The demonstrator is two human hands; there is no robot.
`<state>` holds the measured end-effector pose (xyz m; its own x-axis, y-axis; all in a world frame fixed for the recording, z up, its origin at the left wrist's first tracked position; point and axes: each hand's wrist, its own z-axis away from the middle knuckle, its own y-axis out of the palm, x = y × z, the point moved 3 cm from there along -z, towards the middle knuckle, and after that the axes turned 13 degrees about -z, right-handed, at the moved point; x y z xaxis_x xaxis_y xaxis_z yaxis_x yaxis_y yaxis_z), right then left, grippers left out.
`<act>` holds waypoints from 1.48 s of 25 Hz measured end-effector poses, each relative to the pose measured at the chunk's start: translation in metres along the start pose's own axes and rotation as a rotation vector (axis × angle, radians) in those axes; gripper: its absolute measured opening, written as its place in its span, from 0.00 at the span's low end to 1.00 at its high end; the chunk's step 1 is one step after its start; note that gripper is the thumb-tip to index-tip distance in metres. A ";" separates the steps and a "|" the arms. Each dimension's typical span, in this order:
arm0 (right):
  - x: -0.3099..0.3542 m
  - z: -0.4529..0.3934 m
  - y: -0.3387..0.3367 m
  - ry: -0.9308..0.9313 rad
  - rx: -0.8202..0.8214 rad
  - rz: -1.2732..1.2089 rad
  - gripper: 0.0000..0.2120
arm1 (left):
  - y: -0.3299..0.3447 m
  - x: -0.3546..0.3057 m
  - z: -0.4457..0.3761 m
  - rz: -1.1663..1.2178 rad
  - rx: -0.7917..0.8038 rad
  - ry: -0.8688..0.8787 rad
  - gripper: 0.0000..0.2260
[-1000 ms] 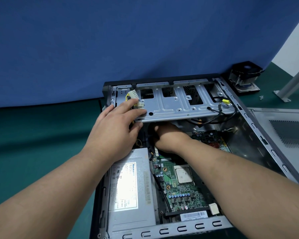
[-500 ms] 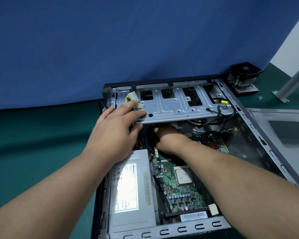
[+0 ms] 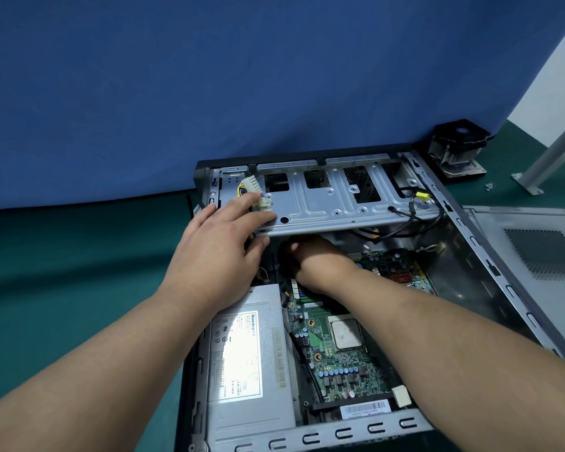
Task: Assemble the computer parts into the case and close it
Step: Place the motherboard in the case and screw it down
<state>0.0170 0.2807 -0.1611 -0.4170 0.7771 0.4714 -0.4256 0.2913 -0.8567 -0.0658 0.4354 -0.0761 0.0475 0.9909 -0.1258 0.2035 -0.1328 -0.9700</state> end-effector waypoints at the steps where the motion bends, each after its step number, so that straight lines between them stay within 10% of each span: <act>1: 0.001 0.000 0.001 0.007 -0.001 0.004 0.15 | 0.000 0.000 0.000 0.001 -0.001 0.000 0.16; 25: 0.005 0.052 -0.047 0.038 0.150 -0.089 0.13 | 0.000 -0.001 0.000 -0.016 0.005 0.005 0.17; 30: -0.012 0.139 -0.130 -0.054 -0.218 -0.354 0.06 | -0.008 -0.006 0.002 -0.055 0.037 0.013 0.18; 34: -0.088 0.178 -0.172 0.291 -0.627 -0.507 0.02 | -0.011 -0.008 0.002 -0.073 0.062 0.015 0.18; 37: -0.151 0.184 -0.145 0.674 -0.363 -0.343 0.11 | -0.008 -0.007 0.001 -0.087 0.063 0.018 0.18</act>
<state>-0.0062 0.0185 -0.0692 0.3070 0.7462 0.5907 -0.1085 0.6441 -0.7572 -0.0690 0.4299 -0.0674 0.0496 0.9981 -0.0377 0.1461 -0.0446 -0.9883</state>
